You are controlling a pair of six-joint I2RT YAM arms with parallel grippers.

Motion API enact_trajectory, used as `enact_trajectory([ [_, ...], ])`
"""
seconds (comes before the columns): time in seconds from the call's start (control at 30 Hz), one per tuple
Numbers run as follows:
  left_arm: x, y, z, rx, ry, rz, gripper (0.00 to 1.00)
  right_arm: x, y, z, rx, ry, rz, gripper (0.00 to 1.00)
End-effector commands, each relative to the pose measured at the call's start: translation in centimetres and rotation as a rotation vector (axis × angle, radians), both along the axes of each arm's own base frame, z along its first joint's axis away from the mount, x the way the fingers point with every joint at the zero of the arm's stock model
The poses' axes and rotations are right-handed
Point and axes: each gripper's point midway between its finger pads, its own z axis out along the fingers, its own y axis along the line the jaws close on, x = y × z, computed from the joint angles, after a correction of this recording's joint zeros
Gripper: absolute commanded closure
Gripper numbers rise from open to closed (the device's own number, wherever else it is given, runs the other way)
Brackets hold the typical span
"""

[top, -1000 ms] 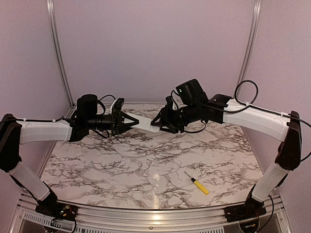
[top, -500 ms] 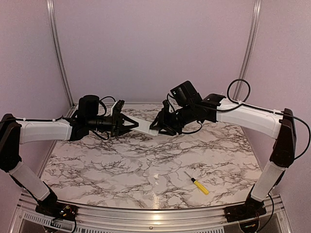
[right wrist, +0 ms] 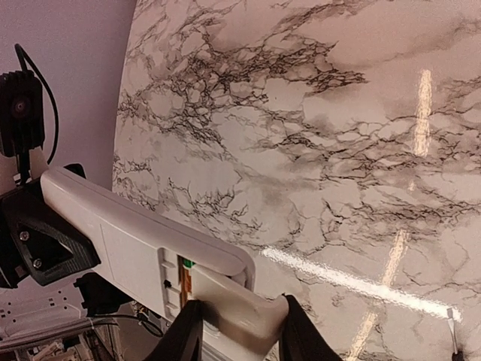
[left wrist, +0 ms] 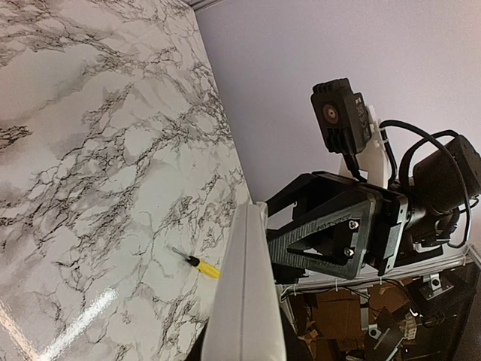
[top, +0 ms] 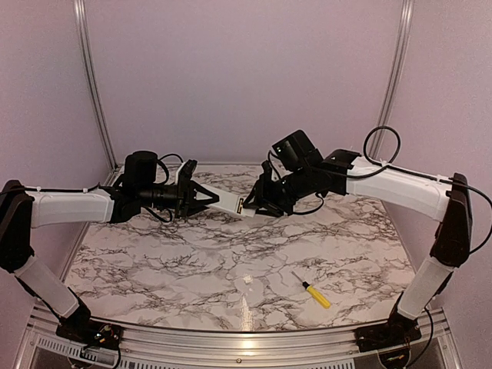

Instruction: Unload the batteries from the remote control

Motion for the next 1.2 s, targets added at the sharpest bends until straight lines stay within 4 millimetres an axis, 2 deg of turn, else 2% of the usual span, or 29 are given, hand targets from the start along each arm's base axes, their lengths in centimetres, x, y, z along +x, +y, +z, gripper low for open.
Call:
enact_trajectory([
  [0.0, -0.3, -0.3, 3.2, -0.057, -0.082, -0.023, 1.00, -0.5, -0.9, -0.2, -0.028, -0.001, -0.015, 0.69],
  [0.73, 0.2, 1.1, 1.5, 0.035, -0.093, 0.018, 1.00, -1.0, -3.2, -0.4, -0.068, -0.022, -0.067, 0.74],
  [0.97, 0.4, 1.6, 1.0, 0.066, -0.094, 0.032, 1.00, -0.9, -3.3, -1.5, -0.077, -0.027, -0.073, 0.79],
  [1.17, 0.0, 2.3, 0.1, 0.124, -0.096, 0.035, 1.00, -0.4, -2.8, -2.5, -0.105, -0.036, -0.045, 0.80],
])
